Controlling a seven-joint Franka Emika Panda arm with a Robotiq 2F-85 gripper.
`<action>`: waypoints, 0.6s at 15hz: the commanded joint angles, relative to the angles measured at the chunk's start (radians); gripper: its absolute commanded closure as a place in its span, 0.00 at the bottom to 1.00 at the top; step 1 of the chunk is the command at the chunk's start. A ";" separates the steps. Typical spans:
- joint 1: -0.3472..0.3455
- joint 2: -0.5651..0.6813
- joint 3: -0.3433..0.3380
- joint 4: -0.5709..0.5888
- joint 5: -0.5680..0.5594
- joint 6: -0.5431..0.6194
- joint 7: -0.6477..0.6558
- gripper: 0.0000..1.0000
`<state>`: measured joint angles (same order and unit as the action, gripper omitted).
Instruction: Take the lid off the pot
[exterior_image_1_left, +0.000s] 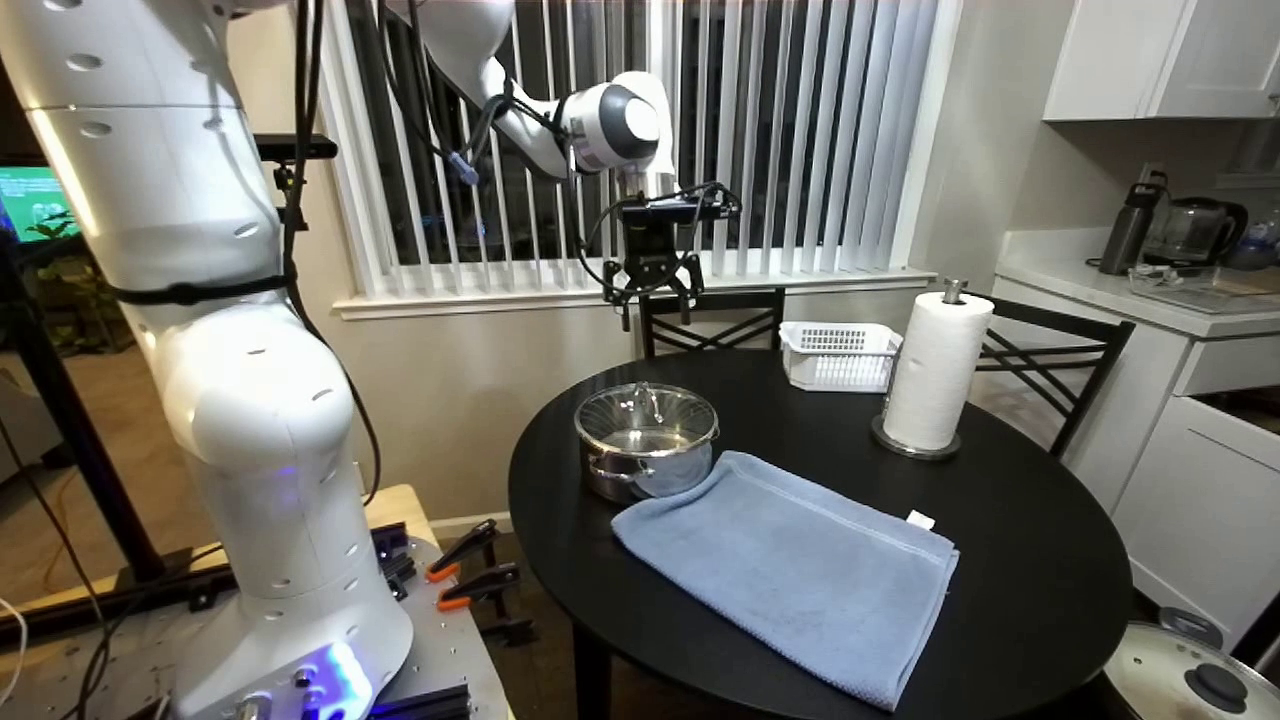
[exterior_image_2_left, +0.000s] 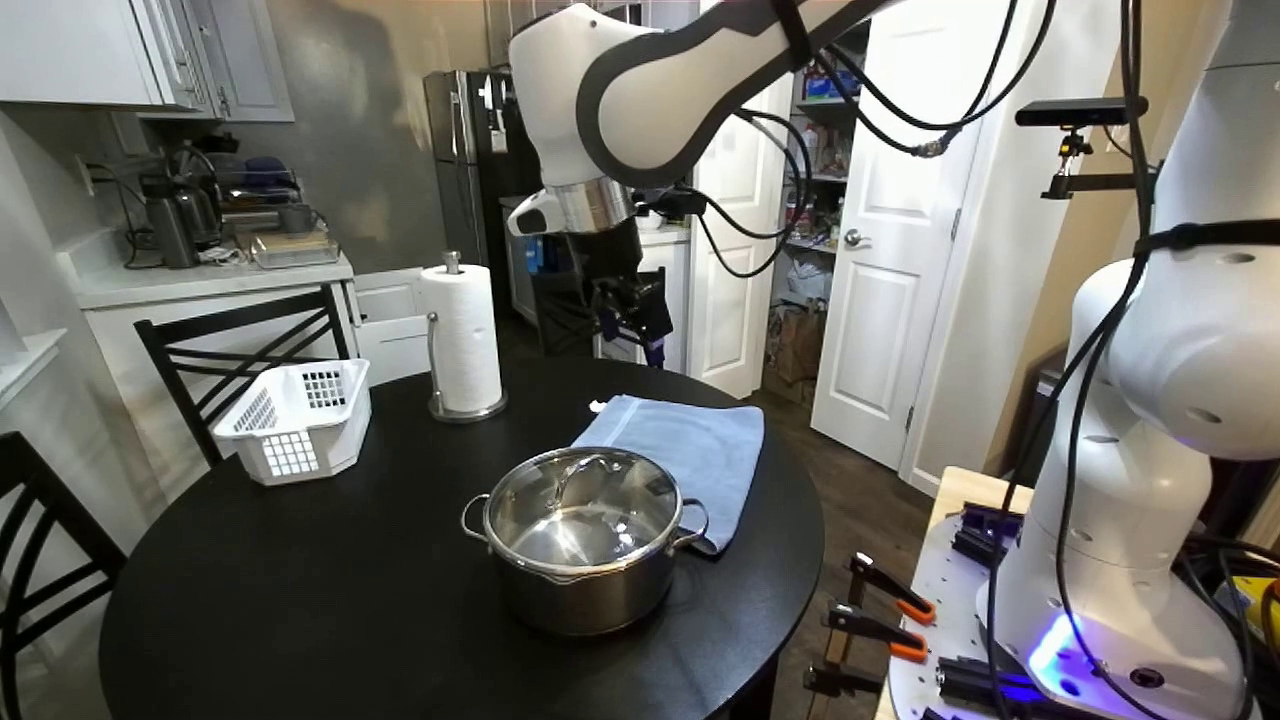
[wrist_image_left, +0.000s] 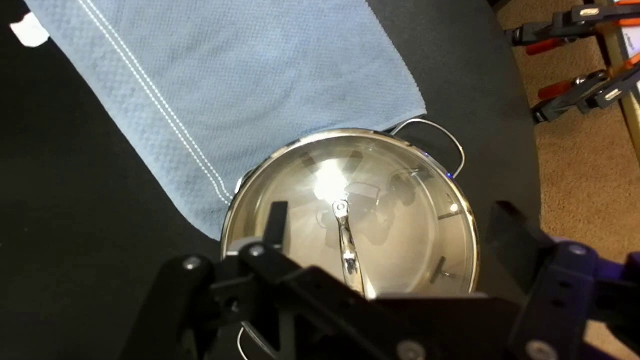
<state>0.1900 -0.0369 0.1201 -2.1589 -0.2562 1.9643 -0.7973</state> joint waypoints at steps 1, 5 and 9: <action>0.008 0.030 0.034 0.014 -0.014 0.048 -0.088 0.00; -0.008 0.109 0.033 0.027 0.003 0.162 -0.189 0.00; -0.038 0.204 0.032 0.044 0.045 0.219 -0.254 0.00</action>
<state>0.1804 0.0982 0.1483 -2.1481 -0.2495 2.1521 -0.9736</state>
